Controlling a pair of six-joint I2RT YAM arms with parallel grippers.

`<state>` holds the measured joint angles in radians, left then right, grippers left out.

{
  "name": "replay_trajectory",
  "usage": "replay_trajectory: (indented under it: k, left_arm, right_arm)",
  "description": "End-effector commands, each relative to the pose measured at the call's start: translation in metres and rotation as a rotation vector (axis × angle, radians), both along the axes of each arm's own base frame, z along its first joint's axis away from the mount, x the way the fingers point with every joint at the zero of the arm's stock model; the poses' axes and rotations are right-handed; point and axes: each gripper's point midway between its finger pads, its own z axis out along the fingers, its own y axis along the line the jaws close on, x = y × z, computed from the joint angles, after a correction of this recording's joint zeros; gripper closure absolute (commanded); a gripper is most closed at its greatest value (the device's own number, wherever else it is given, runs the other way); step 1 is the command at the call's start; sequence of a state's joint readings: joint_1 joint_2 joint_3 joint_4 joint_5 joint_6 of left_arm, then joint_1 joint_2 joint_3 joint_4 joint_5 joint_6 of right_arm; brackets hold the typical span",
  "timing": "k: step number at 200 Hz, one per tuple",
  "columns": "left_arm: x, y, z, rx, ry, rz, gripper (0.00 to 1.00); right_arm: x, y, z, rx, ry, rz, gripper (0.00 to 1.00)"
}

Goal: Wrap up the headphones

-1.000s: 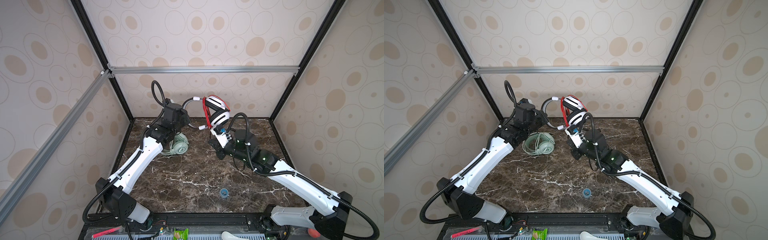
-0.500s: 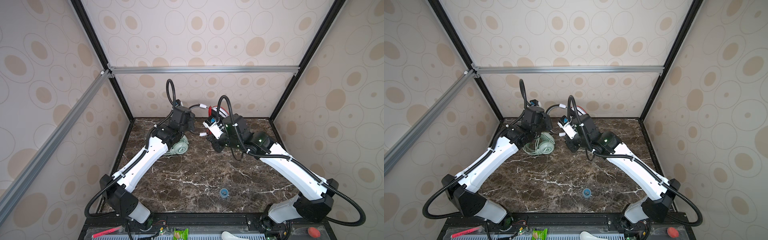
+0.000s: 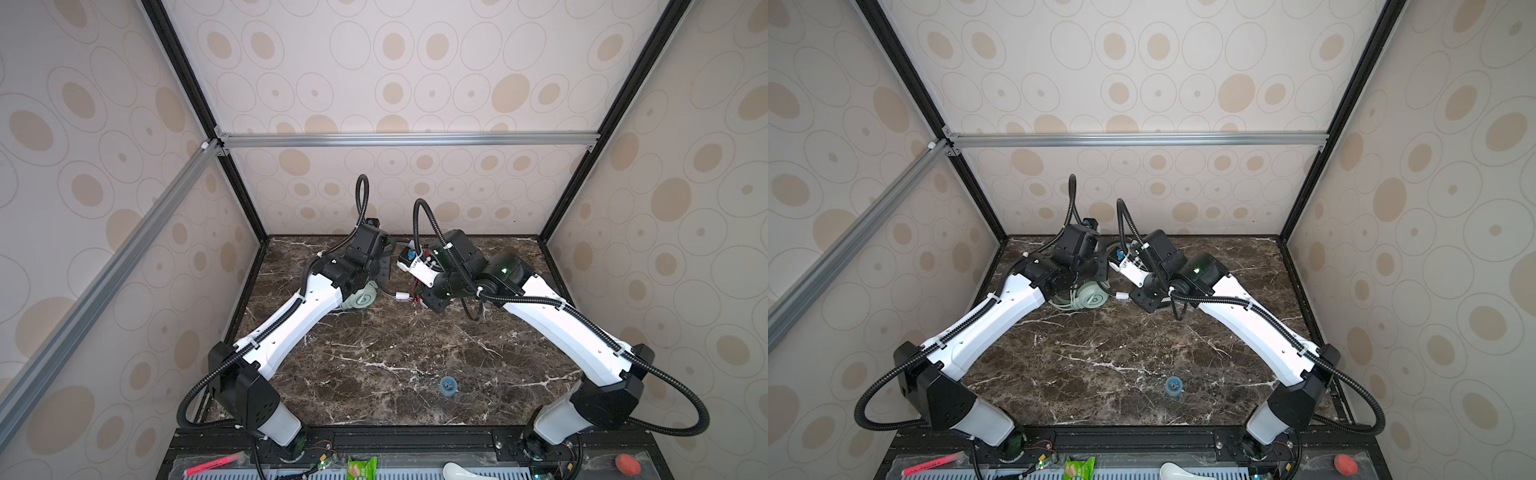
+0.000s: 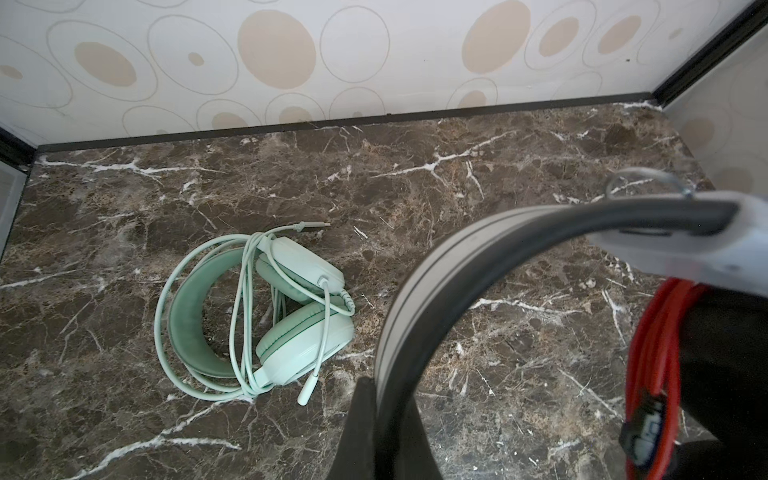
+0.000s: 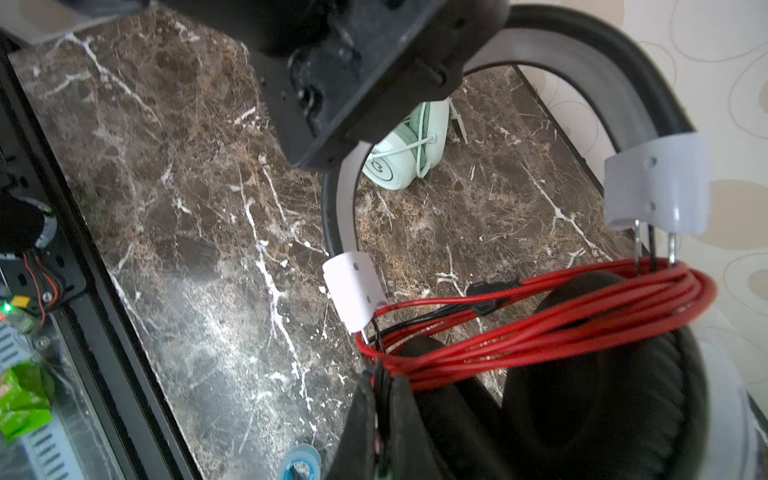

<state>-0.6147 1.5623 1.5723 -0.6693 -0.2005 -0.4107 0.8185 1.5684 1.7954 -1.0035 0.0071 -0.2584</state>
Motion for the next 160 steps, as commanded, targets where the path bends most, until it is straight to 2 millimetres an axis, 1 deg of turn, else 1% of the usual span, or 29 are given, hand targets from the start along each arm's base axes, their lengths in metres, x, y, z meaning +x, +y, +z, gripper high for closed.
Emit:
replay_trajectory:
  k: [1,15,26,30,42,56,68,84,102,114,140,160]
  left_arm:
    - [-0.008,-0.015,-0.002,0.023,0.02,-0.102,1.0]
    - [-0.01,-0.022,-0.005,-0.004,0.03,-0.131,1.0]
    - [-0.013,-0.029,-0.005,-0.04,0.031,-0.164,1.0]
    - [-0.014,-0.033,-0.005,-0.056,0.029,-0.186,1.0]
    - [-0.018,-0.043,-0.004,-0.097,0.03,-0.231,1.0]
    - [-0.021,-0.051,-0.007,-0.116,0.049,-0.273,1.0]
    - [-0.023,-0.052,-0.013,-0.11,0.071,-0.286,1.0]
    - [-0.025,-0.054,-0.012,-0.113,0.073,-0.3,1.0]
    - [-0.027,-0.055,-0.012,-0.106,0.075,-0.317,1.0]
    - [-0.028,-0.053,-0.015,-0.087,0.088,-0.322,1.0]
    - [-0.031,-0.053,-0.025,-0.081,0.104,-0.329,1.0]
    - [-0.033,-0.056,-0.027,-0.093,0.108,-0.336,1.0]
  right_arm:
    - [0.005,0.0,0.026,-0.026,-0.123,0.081,1.0]
    - [0.002,0.0,0.024,-0.055,-0.133,0.128,1.0]
    - [-0.005,0.0,0.022,-0.051,-0.127,0.191,1.0]
    - [-0.009,0.002,0.021,-0.028,-0.117,0.225,1.0]
    - [-0.015,0.0,0.025,0.053,-0.103,0.276,1.0]
    - [-0.017,-0.002,0.032,0.139,-0.104,0.308,1.0]
    - [-0.017,-0.005,0.034,0.145,-0.103,0.325,1.0]
    - [-0.016,-0.008,0.031,0.12,-0.087,0.342,1.0]
    - [-0.011,-0.01,0.026,0.099,-0.091,0.335,1.0]
    - [-0.008,-0.009,0.029,0.1,-0.103,0.327,1.0]
    - [-0.005,0.001,0.039,0.151,-0.092,0.327,1.0]
    - [-0.005,0.009,0.046,0.194,-0.078,0.335,1.0]
